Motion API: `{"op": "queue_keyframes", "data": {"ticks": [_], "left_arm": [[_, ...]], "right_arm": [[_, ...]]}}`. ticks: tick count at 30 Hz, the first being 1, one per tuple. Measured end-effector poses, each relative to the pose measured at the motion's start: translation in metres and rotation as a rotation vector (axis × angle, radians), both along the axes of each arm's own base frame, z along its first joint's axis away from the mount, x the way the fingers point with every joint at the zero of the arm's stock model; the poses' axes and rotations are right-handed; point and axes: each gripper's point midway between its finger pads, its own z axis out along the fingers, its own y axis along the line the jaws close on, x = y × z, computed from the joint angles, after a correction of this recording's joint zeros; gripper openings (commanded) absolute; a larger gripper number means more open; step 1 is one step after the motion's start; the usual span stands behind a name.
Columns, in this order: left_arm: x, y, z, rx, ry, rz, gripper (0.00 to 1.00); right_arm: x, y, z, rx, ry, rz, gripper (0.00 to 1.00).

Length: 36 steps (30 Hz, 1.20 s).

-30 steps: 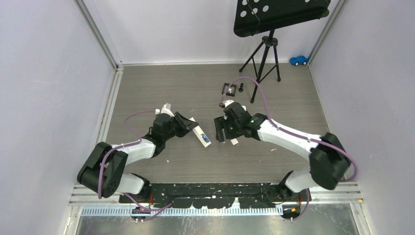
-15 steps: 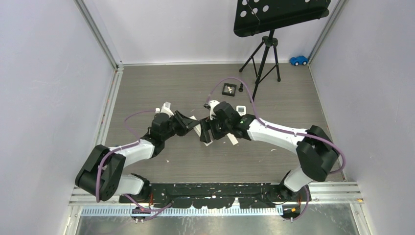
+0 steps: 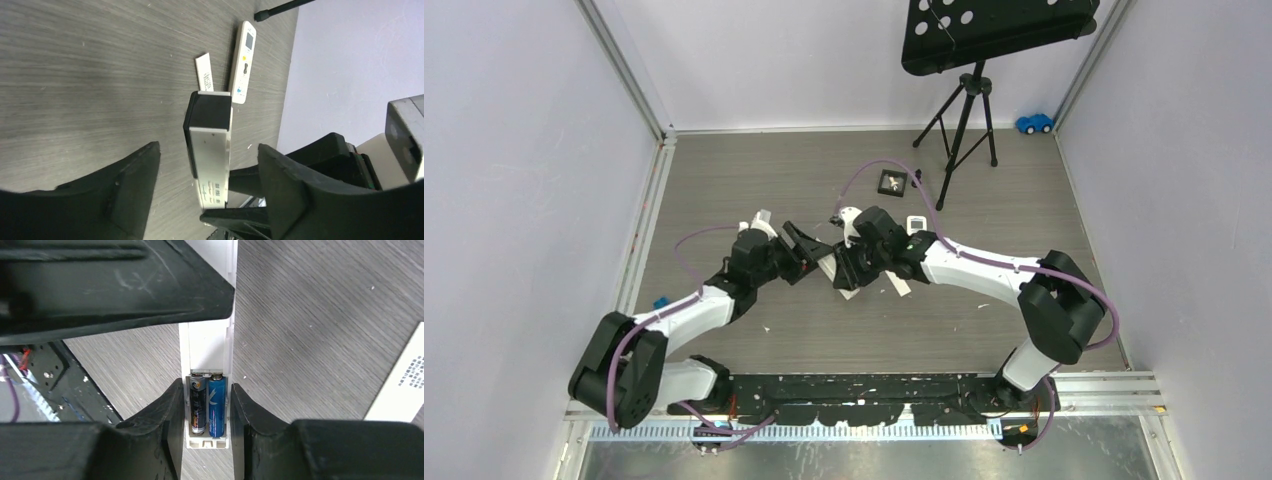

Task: Load the batteries into the remote control
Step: Place the remote control at the center of the board.

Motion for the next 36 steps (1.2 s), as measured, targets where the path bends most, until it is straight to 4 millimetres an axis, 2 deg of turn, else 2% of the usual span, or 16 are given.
{"op": "queue_keyframes", "data": {"ticks": [1, 3, 6, 9, 13, 17, 21, 24, 26, 28, 29, 30, 36], "left_arm": [[-0.001, 0.002, 0.000, 0.015, 0.012, 0.002, 0.90], [-0.003, 0.007, 0.002, 0.049, 0.033, 0.014, 0.95], [-0.002, 0.026, 0.007, 0.097, 0.058, 0.061, 0.95], [0.000, 0.061, 0.009, 0.141, 0.094, 0.145, 0.94], [-0.011, 0.094, 0.003, 0.195, 0.148, 0.209, 0.91], [-0.031, 0.104, -0.003, 0.252, 0.192, 0.184, 0.89], [-0.038, 0.107, 0.000, 0.289, 0.210, 0.155, 0.89], [-0.041, 0.109, 0.005, 0.322, 0.201, 0.128, 0.90], [-0.039, 0.110, 0.009, 0.350, 0.192, 0.114, 0.91], [-0.036, 0.113, 0.011, 0.380, 0.190, 0.100, 0.91], [-0.032, 0.115, 0.012, 0.396, 0.192, 0.095, 0.91], [-0.028, 0.115, 0.012, 0.407, 0.193, 0.089, 0.91], [-0.021, 0.119, 0.001, 0.439, 0.228, 0.073, 0.92]], "right_arm": [[0.000, -0.001, -0.001, -0.010, -0.008, 0.006, 0.11], [0.002, -0.007, -0.006, -0.046, -0.032, 0.026, 0.11], [0.001, -0.020, -0.017, -0.131, -0.051, 0.052, 0.12], [0.002, -0.036, -0.030, -0.243, -0.054, 0.083, 0.13], [0.002, -0.049, -0.044, -0.368, -0.063, 0.150, 0.16], [-0.013, -0.052, -0.062, -0.458, -0.063, 0.256, 0.17], [-0.023, -0.049, -0.076, -0.540, -0.045, 0.340, 0.19], [-0.020, -0.045, -0.078, -0.566, -0.042, 0.369, 0.30], [-0.019, -0.045, -0.077, -0.578, -0.043, 0.387, 0.46], [-0.018, -0.046, -0.076, -0.587, -0.042, 0.395, 0.57], [-0.018, -0.047, -0.076, -0.595, -0.041, 0.394, 0.69], [-0.018, -0.047, -0.076, -0.600, -0.036, 0.393, 0.75], [-0.021, -0.048, -0.072, -0.593, -0.022, 0.383, 0.79]]}}
